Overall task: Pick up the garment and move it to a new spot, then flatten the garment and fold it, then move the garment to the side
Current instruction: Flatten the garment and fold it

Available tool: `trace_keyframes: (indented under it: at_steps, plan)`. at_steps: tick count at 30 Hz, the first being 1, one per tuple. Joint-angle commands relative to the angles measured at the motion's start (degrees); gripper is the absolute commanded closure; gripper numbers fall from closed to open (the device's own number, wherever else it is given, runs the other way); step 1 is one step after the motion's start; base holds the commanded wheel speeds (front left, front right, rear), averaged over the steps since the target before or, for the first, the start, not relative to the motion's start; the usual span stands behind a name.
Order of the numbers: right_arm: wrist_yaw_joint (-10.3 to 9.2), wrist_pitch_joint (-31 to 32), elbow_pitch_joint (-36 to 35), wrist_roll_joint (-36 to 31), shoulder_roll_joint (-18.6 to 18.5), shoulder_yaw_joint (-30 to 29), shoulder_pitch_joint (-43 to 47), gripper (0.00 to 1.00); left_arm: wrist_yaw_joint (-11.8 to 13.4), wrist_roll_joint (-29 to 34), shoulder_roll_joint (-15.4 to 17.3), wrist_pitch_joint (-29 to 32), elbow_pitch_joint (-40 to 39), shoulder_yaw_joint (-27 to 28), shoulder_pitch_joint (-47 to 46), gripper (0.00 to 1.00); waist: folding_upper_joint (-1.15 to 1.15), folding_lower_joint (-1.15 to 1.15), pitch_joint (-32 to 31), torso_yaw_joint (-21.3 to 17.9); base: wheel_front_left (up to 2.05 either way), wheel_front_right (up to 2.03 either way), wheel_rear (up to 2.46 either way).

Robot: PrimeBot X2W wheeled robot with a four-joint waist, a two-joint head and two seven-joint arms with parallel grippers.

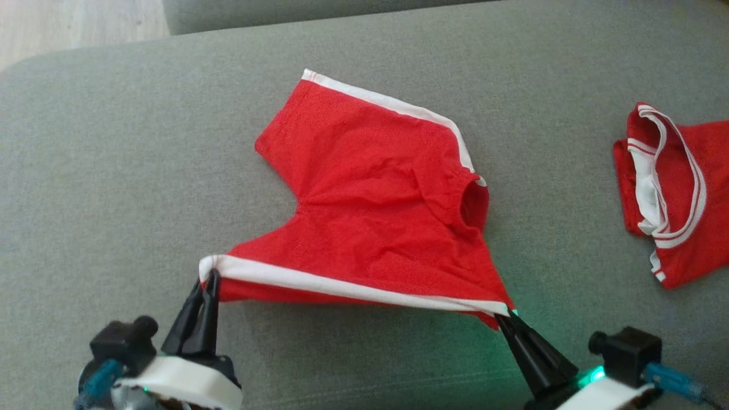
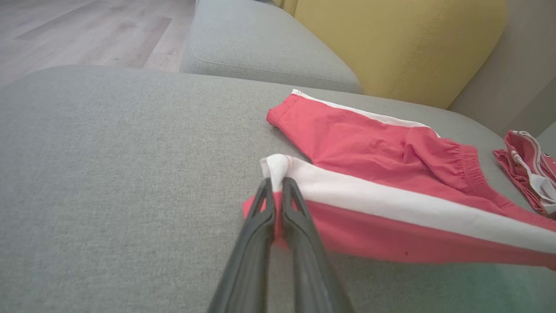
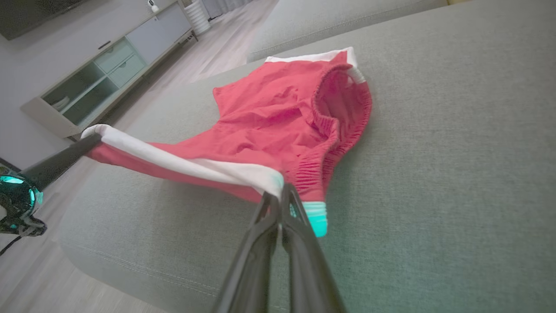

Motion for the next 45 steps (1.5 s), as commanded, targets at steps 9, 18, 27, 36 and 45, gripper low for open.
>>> trace_keyframes:
  at_steps: [9, 18, 27, 36, 45]
  plan:
    - [-0.04, 5.08, 1.33, 1.06, 2.00, 1.44, -15.13, 1.00, -2.85, 0.62, 4.29, 2.69, 2.28, 0.92, -19.33, 1.00, -0.01, 0.00, 6.76, -0.93, 0.00, 0.00, 0.00]
    - [-0.04, 5.37, 11.86, 3.63, 6.34, 0.08, -34.64, 1.00, -5.31, 0.67, 6.56, 5.39, 21.71, -3.64, -48.61, 1.00, -0.01, 0.00, 15.32, -4.08, 0.00, 0.00, 0.00]
    - [-0.04, 1.67, 19.44, 6.64, 8.38, 0.94, -44.41, 1.00, -5.88, -1.41, 9.44, 1.75, 45.23, -5.81, -66.35, 1.00, -0.01, 0.00, 20.19, -9.45, 0.00, 0.00, 0.00]
    - [-0.04, -5.64, 23.69, 9.58, 8.19, 3.40, -47.44, 0.00, -5.94, -6.92, 10.64, -2.06, 57.42, -9.88, -71.63, 0.00, -0.01, 0.00, 21.33, -10.75, 0.00, 0.00, 0.00]
    - [-0.04, -16.01, 20.92, 2.40, 2.26, 1.44, -44.24, 0.00, -1.00, -5.51, 9.70, -10.96, 56.66, -9.85, -66.32, 0.00, -0.01, 0.00, 18.12, -7.43, 0.00, 0.00, 0.00]
